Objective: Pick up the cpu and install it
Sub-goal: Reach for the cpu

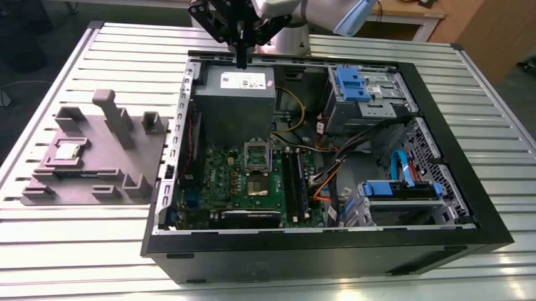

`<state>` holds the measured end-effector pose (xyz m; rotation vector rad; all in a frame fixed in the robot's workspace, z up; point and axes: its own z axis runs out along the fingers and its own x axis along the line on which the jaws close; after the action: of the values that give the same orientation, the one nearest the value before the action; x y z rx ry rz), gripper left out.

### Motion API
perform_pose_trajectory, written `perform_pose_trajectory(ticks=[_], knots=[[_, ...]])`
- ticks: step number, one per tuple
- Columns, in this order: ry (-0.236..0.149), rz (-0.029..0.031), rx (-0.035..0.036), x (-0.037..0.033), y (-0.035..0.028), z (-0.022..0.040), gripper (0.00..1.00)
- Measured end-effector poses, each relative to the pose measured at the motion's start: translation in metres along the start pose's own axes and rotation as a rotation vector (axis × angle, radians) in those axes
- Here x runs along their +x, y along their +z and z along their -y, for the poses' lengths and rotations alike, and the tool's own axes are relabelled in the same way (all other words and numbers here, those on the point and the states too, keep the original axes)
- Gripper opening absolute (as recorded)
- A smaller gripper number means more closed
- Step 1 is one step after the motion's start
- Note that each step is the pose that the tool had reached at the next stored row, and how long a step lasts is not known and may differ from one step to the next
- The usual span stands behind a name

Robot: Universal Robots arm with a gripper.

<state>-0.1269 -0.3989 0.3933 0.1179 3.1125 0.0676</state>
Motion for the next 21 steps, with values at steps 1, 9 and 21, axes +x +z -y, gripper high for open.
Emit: perform_pose_trajectory(ticks=[1, 9, 21], knots=[[0.000, 0.0000, 0.0000, 0.0002, 0.0000, 0.0000, 0.11], [0.000, 0.0000, 0.0000, 0.0015, 0.0000, 0.0001, 0.11], [0.000, 0.0001, 0.0000, 0.0043, -0.0001, 0.0003, 0.11]])
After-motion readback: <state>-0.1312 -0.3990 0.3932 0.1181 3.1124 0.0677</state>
